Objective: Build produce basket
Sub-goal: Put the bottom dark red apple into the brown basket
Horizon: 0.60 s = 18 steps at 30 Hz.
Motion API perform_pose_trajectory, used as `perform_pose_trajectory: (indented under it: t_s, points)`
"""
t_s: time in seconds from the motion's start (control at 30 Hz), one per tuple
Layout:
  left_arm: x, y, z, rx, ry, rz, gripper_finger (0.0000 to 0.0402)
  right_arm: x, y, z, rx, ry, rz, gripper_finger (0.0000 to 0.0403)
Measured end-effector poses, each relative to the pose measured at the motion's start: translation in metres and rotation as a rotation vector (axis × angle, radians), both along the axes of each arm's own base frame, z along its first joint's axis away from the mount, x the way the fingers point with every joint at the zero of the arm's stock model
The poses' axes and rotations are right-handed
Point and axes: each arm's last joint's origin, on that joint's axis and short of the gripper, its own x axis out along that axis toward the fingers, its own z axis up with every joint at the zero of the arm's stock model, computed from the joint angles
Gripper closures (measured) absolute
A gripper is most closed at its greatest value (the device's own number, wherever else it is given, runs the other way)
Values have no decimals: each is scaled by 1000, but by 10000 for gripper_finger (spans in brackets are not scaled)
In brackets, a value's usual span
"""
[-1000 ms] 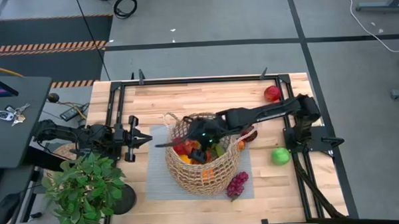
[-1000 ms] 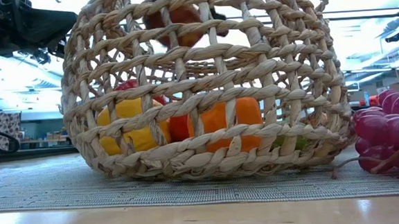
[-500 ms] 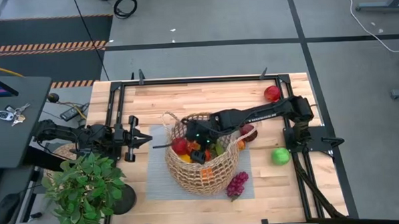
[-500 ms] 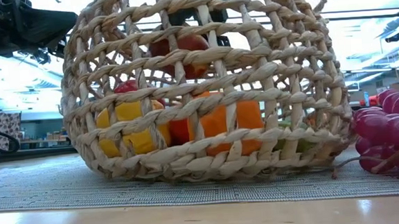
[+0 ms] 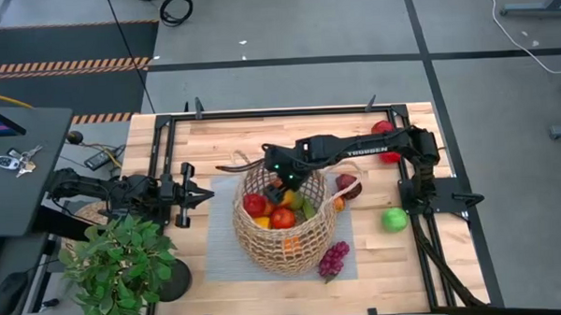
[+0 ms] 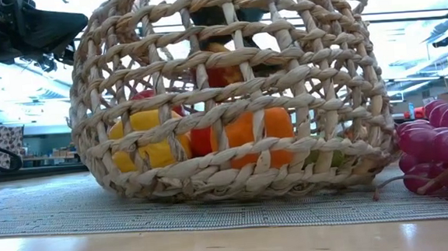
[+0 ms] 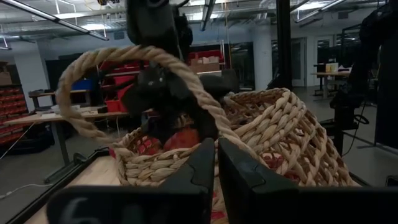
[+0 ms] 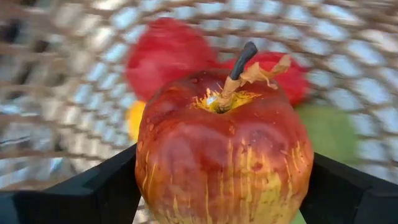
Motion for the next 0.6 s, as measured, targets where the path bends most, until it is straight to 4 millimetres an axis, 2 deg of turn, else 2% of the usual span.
perform_pose_trajectory:
  t_s: [0.1, 0.33, 0.5, 0.6]
  points:
    - [0, 0, 0, 0, 0, 0, 370, -4, -1, -2, -38, 47, -16, 52]
    - [0, 0, 0, 0, 0, 0, 371, -9, 15, -12, -68, 109, 21, 52]
    - [0, 0, 0, 0, 0, 0, 376, -15, 15, -25, -135, 167, 6, 52]
    - [0, 0, 0, 0, 0, 0, 375, -14, 15, -29, -161, 140, 37, 46]
